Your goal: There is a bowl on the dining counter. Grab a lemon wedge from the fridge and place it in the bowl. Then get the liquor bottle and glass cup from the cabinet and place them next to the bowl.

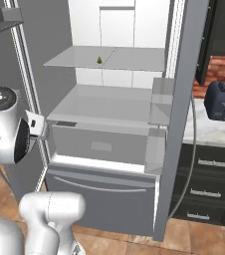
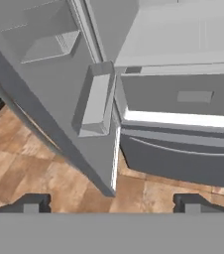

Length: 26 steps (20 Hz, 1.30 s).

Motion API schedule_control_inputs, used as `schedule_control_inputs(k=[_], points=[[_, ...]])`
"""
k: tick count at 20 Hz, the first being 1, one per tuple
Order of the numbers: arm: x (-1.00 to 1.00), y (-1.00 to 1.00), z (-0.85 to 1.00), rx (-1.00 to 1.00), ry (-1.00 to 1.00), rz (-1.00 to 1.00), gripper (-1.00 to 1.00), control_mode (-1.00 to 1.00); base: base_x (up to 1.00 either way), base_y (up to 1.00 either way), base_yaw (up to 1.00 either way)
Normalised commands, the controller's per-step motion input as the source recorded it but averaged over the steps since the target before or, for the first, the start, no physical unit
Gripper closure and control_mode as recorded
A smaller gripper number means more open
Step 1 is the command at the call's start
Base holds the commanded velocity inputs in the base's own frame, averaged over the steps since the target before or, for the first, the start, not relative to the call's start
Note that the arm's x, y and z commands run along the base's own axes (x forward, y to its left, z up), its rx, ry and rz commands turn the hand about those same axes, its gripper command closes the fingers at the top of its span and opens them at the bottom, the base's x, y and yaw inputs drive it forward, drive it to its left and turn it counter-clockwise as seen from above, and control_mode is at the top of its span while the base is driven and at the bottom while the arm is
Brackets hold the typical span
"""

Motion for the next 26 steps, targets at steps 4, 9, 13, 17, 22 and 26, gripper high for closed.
schedule_control_inputs(k=[4,9,13,17,22,26], points=[[0.98,-0.16,0.4,0.08,0.16,-0.2,-1.0,-1.0,0.0,0.0,0.0],[1.0,0.04,0.13,0.1,0.09,-0.13,-1.0,-1.0,0.0,0.0,0.0],[0.85,0.18,0.0,0.09,0.04,-0.06,-1.0,-1.0,0.0,0.0,0.0],[0.61,0.53,-0.08,0.07,0.09,0.0,-1.0,-1.0,0.0,0.0,0.0],[0.57,0.57,-0.11,0.07,0.1,0.0,-1.0,-1.0,0.0,0.0,0.0],[0.41,0.46,-0.12,0.06,0.09,0.0,-1.0,-1.0,0.0,0.0,0.0]])
